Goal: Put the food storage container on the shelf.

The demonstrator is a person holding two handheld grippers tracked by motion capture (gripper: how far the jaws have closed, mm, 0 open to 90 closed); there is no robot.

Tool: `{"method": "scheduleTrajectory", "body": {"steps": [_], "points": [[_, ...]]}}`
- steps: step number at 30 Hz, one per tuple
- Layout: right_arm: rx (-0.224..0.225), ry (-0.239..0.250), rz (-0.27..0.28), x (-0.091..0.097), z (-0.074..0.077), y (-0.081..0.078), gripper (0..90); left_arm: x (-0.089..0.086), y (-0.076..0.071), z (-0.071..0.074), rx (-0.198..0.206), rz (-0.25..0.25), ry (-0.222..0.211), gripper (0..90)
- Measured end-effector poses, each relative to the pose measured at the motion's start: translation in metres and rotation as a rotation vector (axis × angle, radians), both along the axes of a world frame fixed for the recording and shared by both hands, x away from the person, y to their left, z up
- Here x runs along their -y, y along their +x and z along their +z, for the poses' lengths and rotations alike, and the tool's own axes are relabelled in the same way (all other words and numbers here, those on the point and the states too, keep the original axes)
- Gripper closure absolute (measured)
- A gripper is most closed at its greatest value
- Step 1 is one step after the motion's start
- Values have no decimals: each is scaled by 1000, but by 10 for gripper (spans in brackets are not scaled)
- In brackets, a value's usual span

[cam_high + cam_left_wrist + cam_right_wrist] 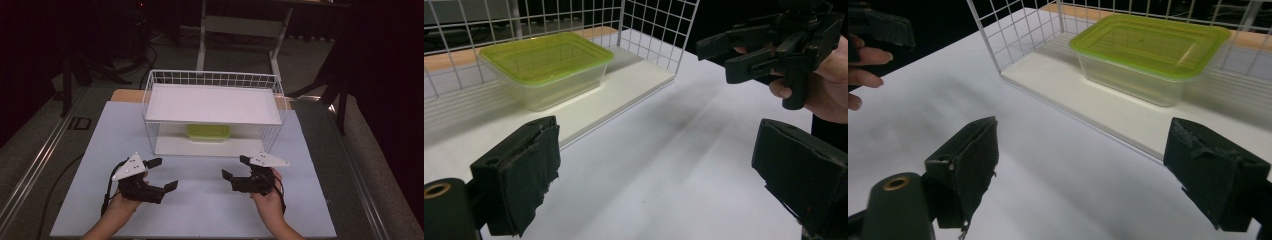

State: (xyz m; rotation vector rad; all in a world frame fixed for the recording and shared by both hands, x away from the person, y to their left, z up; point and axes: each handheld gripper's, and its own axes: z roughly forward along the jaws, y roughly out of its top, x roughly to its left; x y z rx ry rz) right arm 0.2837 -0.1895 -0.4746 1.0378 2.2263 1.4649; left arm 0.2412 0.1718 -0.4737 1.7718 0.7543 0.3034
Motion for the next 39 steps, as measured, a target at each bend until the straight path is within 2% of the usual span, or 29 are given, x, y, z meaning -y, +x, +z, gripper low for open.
{"method": "scheduleTrajectory", "body": {"steps": [3,5,7,11,23,34,39], "points": [[6,2,-4,8,3,-3,144,-4,-3,1,-3,4,-3,63],[9,0,-3,13,3,-5,144,-7,-5,0,8,10,13,63],[19,-3,-5,19,3,-8,144,-10,-7,-3,0,21,7,63],[11,14,-18,31,1,-10,144,-17,-11,-8,-16,37,10,63],[-5,-11,-21,55,-3,-24,144,-41,-22,-13,-40,73,-2,63],[-4,-18,-11,66,-5,-38,144,-46,-32,-29,-77,83,-8,63],[-1,-30,-21,70,-11,-41,144,-47,-32,-31,-69,75,-31,63]]}}
